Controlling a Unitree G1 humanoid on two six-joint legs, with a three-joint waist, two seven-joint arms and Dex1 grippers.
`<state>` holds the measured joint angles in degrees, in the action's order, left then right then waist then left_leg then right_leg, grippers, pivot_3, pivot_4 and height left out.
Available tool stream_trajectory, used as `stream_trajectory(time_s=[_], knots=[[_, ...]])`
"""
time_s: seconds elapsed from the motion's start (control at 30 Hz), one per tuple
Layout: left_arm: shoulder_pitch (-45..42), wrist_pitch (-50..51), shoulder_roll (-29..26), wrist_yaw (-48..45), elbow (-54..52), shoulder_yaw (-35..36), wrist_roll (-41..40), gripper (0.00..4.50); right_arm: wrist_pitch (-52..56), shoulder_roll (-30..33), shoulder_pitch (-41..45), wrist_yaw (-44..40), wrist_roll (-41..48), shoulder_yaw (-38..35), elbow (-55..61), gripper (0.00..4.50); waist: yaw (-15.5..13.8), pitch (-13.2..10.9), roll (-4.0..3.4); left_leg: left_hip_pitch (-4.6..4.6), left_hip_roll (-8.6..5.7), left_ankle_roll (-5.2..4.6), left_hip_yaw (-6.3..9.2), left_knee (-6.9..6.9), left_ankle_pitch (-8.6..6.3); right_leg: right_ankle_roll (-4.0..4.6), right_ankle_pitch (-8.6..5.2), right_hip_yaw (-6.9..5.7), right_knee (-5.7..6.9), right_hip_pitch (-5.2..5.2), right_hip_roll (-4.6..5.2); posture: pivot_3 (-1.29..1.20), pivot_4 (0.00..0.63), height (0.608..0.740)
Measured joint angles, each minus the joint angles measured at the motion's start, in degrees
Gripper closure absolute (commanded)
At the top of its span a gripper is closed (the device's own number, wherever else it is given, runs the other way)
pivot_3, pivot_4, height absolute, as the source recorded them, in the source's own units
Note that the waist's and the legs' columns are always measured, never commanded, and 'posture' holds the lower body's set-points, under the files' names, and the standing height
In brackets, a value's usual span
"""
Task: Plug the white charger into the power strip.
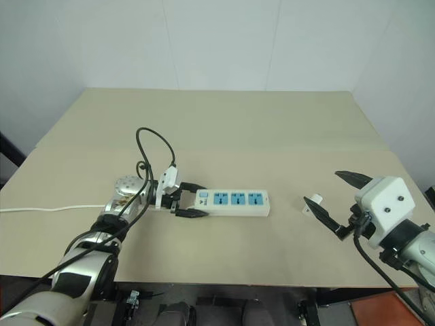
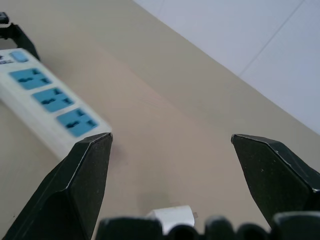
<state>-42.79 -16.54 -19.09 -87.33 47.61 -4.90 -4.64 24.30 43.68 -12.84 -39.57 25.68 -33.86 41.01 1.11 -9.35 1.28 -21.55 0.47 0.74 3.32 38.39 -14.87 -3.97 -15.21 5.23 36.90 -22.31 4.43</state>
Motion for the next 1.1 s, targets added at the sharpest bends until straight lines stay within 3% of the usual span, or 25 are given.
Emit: stream_trajectory(time_s=[0.33, 0.47, 0.83, 1.1], knots=[[7.25, 1.57, 0.06, 4.02, -9.57, -1.6, -0.25, 1.21, 0.0, 0.44, 0.52, -0.55, 0.31, 1.9, -0.09, 0.0, -0.31, -0.01, 0.01, 0.0, 0.01, -0.02, 0.01, 0.02, -0.01, 0.0, 0.0, -0.03, -0.01, 0.02, 0.0, 0.0, 0.15, 0.74], [7.51, 2.57, 0.37, 4.71, -10.09, -1.8, -1.32, 0.01, 0.0, 0.92, 1.37, -1.12, 0.34, 2.08, -0.58, 0.0, -0.33, -0.01, 0.02, 0.01, 0.01, -0.02, 0.01, 0.02, -0.01, 0.0, 0.0, -0.02, -0.01, 0.02, 0.0, 0.0, 0.15, 0.74], [7.39, 5.14, 1.18, 6.12, -9.02, -1.22, -5.1, 0.01, 0.0, 1.35, 2.43, -1.78, 0.32, 2.55, -1.89, 0.0, -0.09, -0.01, 0.02, 0.05, 0.02, -0.04, 0.0, 0.01, -0.02, 0.0, 0.0, -0.01, -0.01, 0.02, -0.02, 0.0, 0.15, 0.74], [5.85, 1.5, 0.77, 5.01, -4.25, -1.67, -4.48, 0.01, 0.0, 2.19, 2.9, -2.64, 0.34, 2.73, -2.15, 0.0, -0.19, -0.01, 0.02, 0.1, 0.01, -0.04, 0.0, 0.01, -0.02, 0.0, 0.0, -0.01, -0.02, 0.07, -0.01, 0.0, 0.15, 0.74]])
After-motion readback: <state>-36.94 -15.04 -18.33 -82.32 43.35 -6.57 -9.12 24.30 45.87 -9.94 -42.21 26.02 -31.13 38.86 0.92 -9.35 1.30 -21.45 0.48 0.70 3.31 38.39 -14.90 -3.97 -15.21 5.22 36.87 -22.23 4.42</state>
